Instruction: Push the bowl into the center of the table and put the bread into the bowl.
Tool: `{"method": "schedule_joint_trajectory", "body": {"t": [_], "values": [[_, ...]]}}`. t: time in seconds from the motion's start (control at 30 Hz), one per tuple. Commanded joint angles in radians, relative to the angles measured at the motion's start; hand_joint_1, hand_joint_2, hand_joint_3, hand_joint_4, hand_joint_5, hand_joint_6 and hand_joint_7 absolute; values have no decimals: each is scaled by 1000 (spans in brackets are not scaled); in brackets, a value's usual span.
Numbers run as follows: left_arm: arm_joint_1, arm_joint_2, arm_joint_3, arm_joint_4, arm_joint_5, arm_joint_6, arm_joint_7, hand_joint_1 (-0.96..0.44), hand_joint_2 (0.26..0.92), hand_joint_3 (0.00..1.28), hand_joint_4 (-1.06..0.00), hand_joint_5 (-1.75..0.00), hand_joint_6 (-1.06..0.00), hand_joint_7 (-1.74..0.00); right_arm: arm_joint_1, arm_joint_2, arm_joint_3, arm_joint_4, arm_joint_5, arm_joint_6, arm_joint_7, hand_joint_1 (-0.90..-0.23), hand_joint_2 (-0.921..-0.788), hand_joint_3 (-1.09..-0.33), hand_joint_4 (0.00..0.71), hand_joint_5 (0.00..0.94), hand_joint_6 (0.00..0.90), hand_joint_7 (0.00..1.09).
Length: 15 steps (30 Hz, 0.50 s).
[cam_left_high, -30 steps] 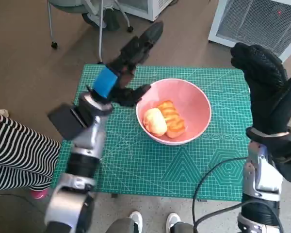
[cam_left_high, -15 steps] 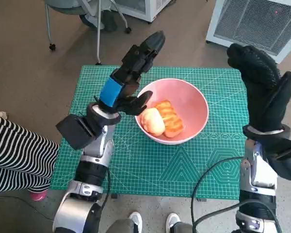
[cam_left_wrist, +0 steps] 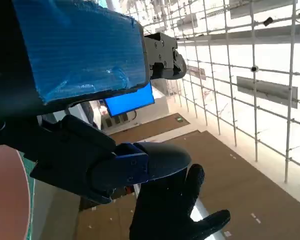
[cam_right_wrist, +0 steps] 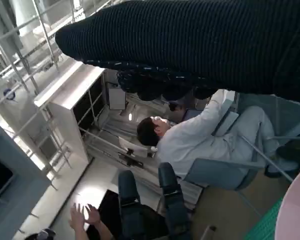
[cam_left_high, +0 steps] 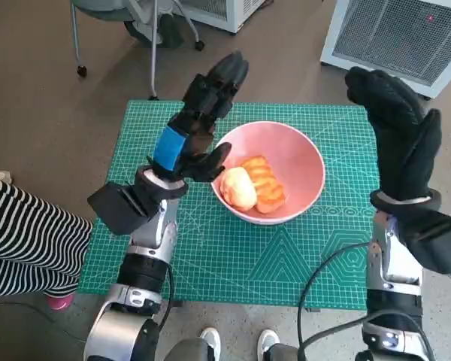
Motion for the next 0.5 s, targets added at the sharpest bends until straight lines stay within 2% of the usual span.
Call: {"method": "schedule_joint_trajectory", "body": {"t": [0.03, 0.5], "values": [[17, -8, 9, -12, -22, -8, -10, -758, 921, 582, -24, -85, 1, -324, 13, -4, 3, 11, -7, 0, -3, -735, -921, -690, 165, 1, 100, 378], [29, -8, 29, -25, -71, -25, -56, -758, 921, 568, 1, -55, 1, -246, 29, -3, 10, -22, -7, 13, -4, -734, -921, -676, 170, 3, 103, 370]]}}
